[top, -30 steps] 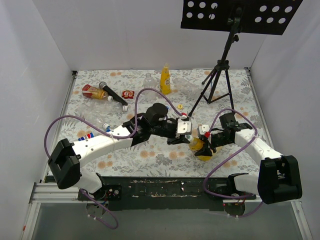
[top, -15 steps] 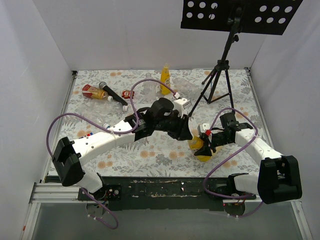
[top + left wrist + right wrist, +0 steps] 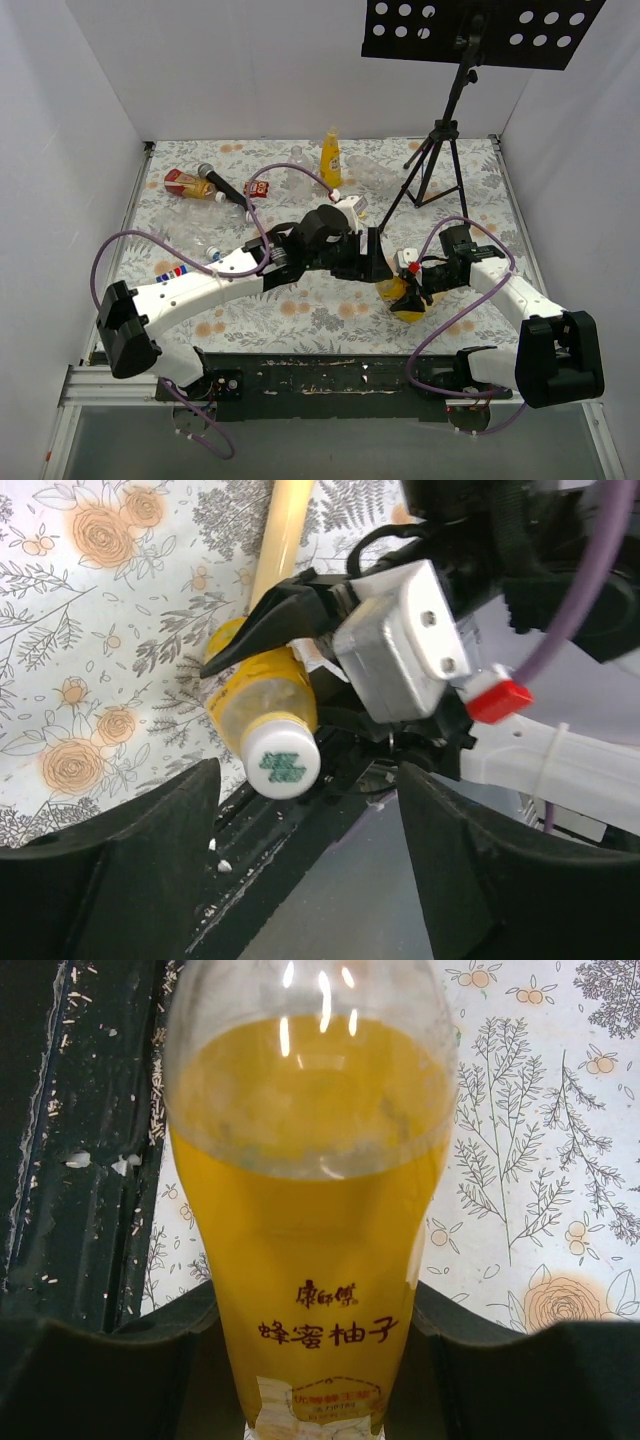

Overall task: Unscrew the bottle caps
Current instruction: Unscrew the bottle cap from the plastic bottle.

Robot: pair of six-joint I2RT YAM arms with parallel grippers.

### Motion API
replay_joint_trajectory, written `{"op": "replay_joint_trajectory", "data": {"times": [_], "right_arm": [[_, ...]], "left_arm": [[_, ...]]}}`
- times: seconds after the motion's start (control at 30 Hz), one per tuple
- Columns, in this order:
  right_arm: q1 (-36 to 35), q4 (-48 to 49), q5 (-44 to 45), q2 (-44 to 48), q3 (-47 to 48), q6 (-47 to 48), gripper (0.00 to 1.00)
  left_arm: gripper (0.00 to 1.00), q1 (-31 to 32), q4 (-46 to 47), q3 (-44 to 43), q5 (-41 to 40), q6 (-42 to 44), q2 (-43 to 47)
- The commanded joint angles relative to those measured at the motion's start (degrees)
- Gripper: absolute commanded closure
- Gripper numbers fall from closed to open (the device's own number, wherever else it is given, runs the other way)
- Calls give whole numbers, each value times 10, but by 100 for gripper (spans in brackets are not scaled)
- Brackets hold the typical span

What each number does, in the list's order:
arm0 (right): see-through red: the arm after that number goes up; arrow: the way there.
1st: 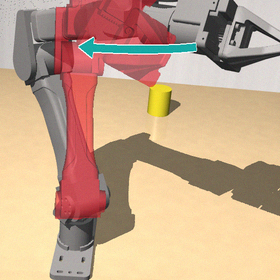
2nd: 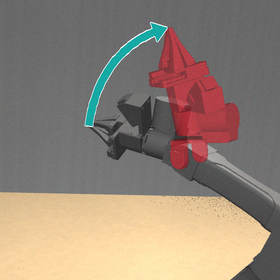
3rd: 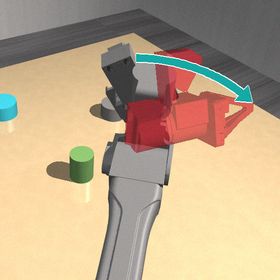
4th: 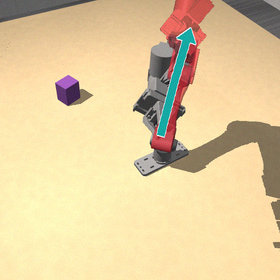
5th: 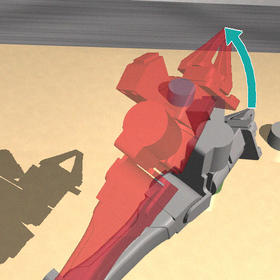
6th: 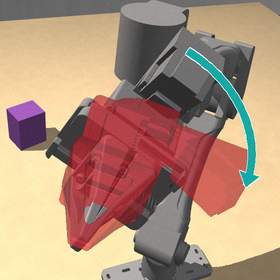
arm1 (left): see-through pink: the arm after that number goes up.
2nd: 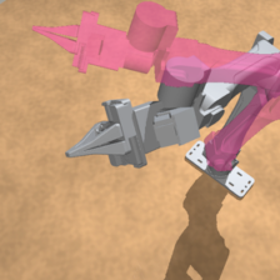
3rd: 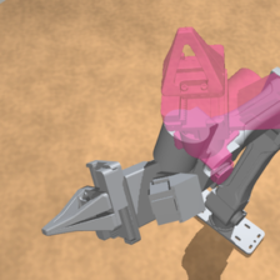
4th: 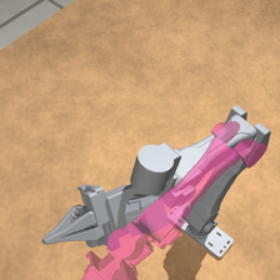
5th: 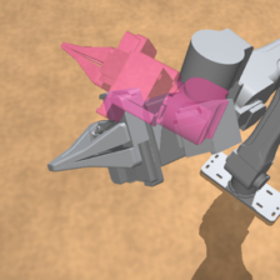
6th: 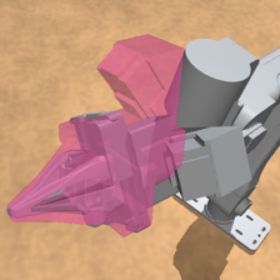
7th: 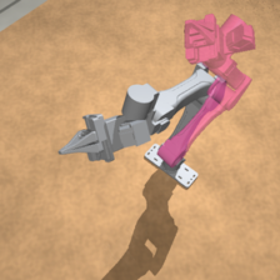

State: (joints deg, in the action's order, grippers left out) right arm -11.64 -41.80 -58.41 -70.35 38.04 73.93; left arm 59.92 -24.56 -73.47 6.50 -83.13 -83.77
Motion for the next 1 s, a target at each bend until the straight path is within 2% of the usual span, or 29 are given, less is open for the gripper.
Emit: {"op": "replay_joint_trajectory", "data": {"times": [0.0,0.13,0.23,0.33,0.43,0.53,0.7,0.97], "right_arm": [[-1,12,-33,15,16,10,99],[-1,11,-35,17,18,10,99],[-1,9,-38,16,19,14,99],[-1,6,-40,14,19,16,99],[-1,6,-39,15,19,17,99],[-1,7,-39,16,18,16,99],[-1,8,-38,13,18,17,99],[-1,6,-39,12,19,18,99]], "left_arm": [[21,4,27,31,3,63,100],[2,3,78,114,15,160,220],[2,0,137,193,14,256,300],[2,-1,177,242,33,401,340],[2,-2,166,251,44,516,327],[2,-2,174,250,58,578,296],[2,-3,195,221,97,615,223],[2,-33,220,168,165,621,131]]}}
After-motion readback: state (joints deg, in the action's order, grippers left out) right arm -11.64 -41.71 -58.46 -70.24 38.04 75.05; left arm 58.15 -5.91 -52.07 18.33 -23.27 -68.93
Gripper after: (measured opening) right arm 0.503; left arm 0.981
